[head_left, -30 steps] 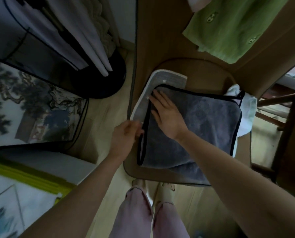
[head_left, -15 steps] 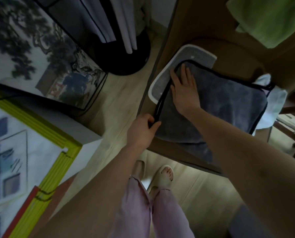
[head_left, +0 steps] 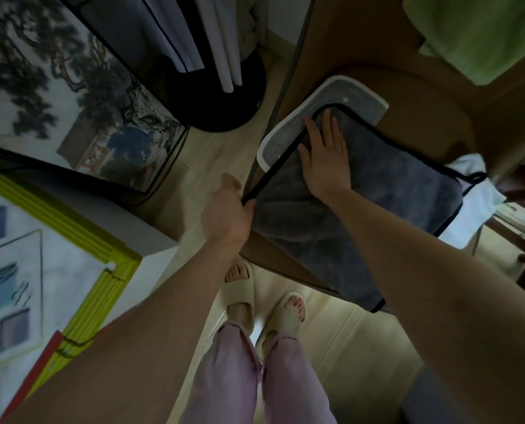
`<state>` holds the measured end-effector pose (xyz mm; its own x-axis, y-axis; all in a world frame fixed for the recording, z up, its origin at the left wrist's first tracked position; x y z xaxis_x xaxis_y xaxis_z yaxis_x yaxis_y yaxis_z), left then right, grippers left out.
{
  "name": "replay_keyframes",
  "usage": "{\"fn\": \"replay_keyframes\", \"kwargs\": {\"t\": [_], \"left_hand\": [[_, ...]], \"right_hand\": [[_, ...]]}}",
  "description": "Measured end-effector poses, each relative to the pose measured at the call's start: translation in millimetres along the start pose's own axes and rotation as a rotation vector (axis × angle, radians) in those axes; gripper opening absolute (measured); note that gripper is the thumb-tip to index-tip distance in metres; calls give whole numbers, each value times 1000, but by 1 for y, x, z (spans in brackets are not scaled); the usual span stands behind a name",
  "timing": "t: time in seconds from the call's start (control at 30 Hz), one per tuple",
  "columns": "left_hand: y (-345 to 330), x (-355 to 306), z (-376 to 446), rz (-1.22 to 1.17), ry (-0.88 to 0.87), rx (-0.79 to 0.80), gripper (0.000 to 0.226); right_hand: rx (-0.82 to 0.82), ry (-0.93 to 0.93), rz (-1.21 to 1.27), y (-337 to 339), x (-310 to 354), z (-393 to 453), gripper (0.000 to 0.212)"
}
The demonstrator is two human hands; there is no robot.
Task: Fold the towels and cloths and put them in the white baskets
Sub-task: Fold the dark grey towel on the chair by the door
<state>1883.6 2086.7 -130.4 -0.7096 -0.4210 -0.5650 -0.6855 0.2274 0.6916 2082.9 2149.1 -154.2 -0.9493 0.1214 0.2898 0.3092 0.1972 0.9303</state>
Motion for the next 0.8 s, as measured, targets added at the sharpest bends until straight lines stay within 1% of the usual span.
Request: {"fn": "replay_keyframes", "kwargs": {"t": [0.03, 0.07, 0.13, 0.17, 0.23, 0.3, 0.33, 0.4, 0.47, 0.53, 0.57, 0.63, 0.67, 0.8], "left_hand": [[-1, -5, 2, 88, -28, 5, 38], [2, -16, 1, 157, -94, -27, 42], [5, -46, -6, 243, -306, -93, 38], [1, -61, -11, 248, -418, -75, 34], [-18, -90, -24, 229, -611, 40, 28], [-45, -118, -35, 236, -732, 160, 26], [-60, -131, -39, 237, -757, 212, 27], [-91, -156, -47, 225, -791, 293, 31], [-123, -176, -55, 240, -848, 365, 36], [-151, -187, -59, 287, -902, 422, 41], [-161, -191, -59, 314, -921, 436, 43], [-175, -195, -57, 372, -956, 445, 48], [-180, -196, -55, 403, -975, 448, 50], [-192, -196, -45, 519, -1042, 466, 58]], "right_hand": [[-12, 4, 76, 5, 1, -2, 54], [-44, -3, 157, 12, -1, -7, 55], [-161, -68, 263, 33, -16, -26, 53], [-229, -118, 291, 45, -27, -40, 51], [-330, -248, 324, 63, -60, -73, 45], [-399, -420, 322, 74, -100, -105, 39], [-422, -513, 305, 77, -121, -118, 39], [-417, -672, 310, 79, -157, -140, 39], [-414, -769, 393, 78, -184, -155, 40], [-416, -821, 531, 76, -200, -162, 39], [-403, -825, 575, 74, -206, -162, 35], [-368, -813, 579, 73, -211, -156, 24], [-358, -823, 599, 70, -213, -154, 23], [-362, -912, 789, 60, -226, -149, 27]]}}
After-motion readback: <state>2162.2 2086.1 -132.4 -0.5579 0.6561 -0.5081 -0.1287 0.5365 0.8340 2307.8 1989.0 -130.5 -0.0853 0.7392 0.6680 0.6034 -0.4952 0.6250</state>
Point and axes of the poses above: each hand's wrist, its own z-axis towards the middle knuckle, its own y-axis out of the back of the hand, x = y × z, the point moved 9 cm from there along z, towards the middle knuckle, and after that the axes turned 8 degrees about -z, right-handed, at the moved point
